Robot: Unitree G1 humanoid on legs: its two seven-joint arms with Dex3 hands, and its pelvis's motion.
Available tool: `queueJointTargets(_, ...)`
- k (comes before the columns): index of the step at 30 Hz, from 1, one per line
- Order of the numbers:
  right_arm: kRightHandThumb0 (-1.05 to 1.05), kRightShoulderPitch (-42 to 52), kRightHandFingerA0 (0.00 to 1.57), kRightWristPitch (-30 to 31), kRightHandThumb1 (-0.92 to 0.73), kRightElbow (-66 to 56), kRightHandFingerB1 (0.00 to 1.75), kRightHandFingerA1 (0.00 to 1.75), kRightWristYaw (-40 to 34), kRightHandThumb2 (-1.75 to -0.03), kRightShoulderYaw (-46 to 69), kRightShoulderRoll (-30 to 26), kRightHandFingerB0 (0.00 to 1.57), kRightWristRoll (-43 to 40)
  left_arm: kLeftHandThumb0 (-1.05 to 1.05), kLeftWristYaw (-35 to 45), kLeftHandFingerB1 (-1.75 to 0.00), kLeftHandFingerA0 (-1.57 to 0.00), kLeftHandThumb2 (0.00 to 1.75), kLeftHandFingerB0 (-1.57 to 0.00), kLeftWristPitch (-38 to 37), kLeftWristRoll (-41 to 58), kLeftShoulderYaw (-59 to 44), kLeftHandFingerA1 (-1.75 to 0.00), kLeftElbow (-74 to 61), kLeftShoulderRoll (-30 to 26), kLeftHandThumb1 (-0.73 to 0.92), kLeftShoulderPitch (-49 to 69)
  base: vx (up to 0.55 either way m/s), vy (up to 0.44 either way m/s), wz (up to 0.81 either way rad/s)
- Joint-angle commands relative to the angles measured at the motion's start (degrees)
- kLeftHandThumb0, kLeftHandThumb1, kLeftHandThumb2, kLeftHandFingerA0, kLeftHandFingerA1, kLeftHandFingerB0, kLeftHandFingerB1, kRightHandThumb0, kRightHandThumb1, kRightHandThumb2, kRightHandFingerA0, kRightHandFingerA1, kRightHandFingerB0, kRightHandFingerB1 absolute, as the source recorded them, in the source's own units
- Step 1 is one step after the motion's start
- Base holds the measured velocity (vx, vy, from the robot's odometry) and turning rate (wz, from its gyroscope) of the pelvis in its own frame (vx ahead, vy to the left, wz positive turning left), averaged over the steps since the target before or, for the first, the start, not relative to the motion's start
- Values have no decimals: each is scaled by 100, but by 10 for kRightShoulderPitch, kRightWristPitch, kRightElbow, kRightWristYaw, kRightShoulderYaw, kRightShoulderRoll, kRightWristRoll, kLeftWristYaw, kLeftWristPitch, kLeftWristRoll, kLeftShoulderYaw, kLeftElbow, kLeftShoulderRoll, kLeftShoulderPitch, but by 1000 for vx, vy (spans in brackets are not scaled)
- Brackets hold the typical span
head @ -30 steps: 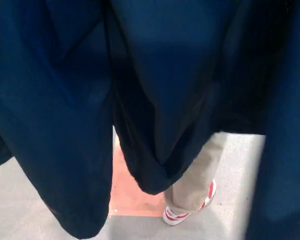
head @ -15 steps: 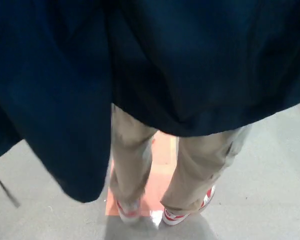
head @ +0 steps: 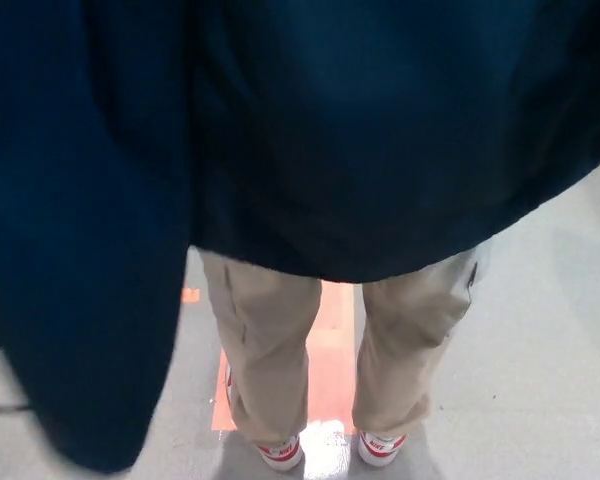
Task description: A person hands a coat to the robot and the robot grabs it with both hands and holds it while the person wears the coat.
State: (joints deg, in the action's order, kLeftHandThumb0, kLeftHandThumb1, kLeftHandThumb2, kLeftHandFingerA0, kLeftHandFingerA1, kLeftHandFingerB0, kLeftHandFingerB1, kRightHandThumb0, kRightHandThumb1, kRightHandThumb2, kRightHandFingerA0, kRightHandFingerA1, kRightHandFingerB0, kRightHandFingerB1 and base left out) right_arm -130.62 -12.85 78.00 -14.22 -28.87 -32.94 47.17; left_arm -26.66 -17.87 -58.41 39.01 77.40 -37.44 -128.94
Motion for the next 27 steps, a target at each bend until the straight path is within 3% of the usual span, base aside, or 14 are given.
queueJointTargets(1, -37, -8, 87, 51, -81, 8, 165, 175, -7, -63, -3, -39, 57, 13, -41, -12, -162, -88, 65, -68, 61, -9, 1, -175, 14, -46, 82, 6, 0, 0, 0)
queueJointTargets(27, -37, -7, 89, 45, -81, 8, 168, 175, -9, -63, -6, -45, 58, 19, -42, 0, -161, -90, 65, -67, 63, -10, 5, -175, 15, -50, 83, 4, 0, 0, 0)
